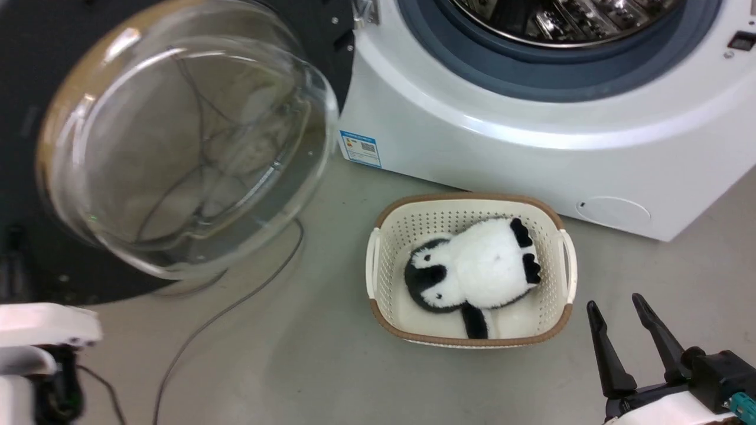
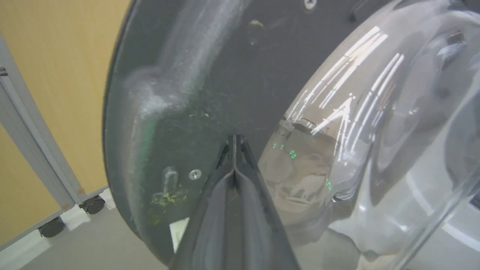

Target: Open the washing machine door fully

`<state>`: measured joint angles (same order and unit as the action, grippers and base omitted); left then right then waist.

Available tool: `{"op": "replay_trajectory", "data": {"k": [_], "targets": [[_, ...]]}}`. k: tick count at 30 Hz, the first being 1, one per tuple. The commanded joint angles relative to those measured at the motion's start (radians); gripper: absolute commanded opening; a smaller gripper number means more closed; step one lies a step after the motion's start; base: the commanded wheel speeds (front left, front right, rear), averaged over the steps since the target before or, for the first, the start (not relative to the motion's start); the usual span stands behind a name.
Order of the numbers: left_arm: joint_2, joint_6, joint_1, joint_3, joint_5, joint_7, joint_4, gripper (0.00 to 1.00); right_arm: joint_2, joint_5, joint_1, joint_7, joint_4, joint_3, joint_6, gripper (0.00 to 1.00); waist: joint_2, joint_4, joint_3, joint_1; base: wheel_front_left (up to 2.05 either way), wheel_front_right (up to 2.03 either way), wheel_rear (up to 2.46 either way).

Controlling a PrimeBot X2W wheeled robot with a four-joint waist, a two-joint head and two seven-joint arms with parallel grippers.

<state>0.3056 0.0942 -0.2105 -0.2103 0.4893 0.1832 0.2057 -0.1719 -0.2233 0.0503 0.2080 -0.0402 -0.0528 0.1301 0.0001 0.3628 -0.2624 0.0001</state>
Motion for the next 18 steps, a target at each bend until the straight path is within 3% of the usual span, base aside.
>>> {"op": "replay_trajectory", "data": {"k": [1,11,18], "targets": [[0.023,0.005,-0.031,-0.026,0.012,0.014,0.026,0.0,-0.006,-0.007,-0.02,-0.004,0.007,-0.002,0.001,1.0,-0.0001,-0.012,-0.014,-0.0001,0.0,0.0,0.0],[0.089,-0.025,-0.106,-0.054,0.028,0.034,0.137,0.0,-0.008,-0.007,-0.038,-0.007,0.007,-0.003,0.001,1.0,-0.0001,-0.034,-0.047,-0.0001,0.0,0.0,0.0],[0.087,-0.041,-0.119,-0.025,0.006,0.054,0.158,0.0,-0.002,-0.011,-0.042,-0.001,-0.013,-0.003,0.001,1.0,-0.0001,-0.042,-0.024,-0.0001,0.0,0.0,0.0]]}}
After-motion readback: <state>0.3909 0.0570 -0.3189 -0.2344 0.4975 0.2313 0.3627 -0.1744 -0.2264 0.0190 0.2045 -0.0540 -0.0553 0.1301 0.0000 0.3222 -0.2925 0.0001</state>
